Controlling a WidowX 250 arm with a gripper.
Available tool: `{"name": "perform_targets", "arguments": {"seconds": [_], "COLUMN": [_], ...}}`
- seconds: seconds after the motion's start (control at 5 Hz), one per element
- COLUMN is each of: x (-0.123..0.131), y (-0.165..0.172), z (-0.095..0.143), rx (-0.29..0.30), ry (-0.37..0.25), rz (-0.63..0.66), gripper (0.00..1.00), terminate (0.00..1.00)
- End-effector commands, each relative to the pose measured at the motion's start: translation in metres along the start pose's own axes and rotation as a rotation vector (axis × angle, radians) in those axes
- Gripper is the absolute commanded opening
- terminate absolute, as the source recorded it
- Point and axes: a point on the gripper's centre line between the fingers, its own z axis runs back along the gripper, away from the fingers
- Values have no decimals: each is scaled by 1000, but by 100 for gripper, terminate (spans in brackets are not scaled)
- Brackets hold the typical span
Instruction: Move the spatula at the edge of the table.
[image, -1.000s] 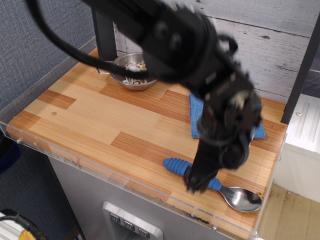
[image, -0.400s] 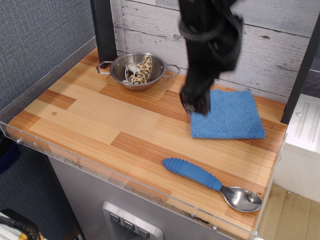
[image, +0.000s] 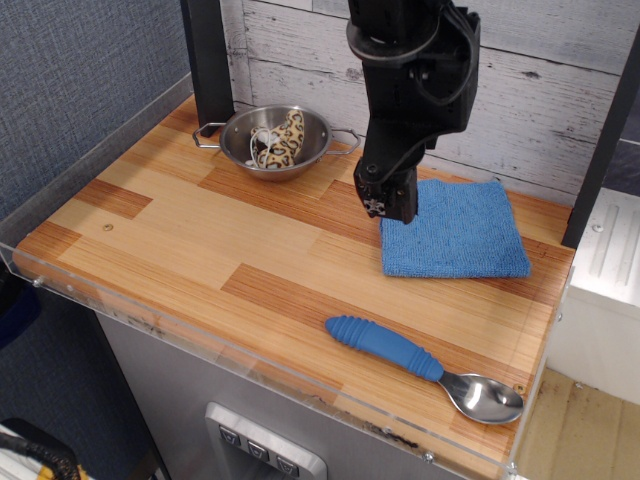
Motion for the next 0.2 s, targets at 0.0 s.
{"name": "perform_targets", "arguments": {"seconds": [0.0], "x": [-3], "y": [10], "z": [14], "rx": [46], "ry": [-18], "rz": [-3], "gripper": [100], "terminate": [100]}}
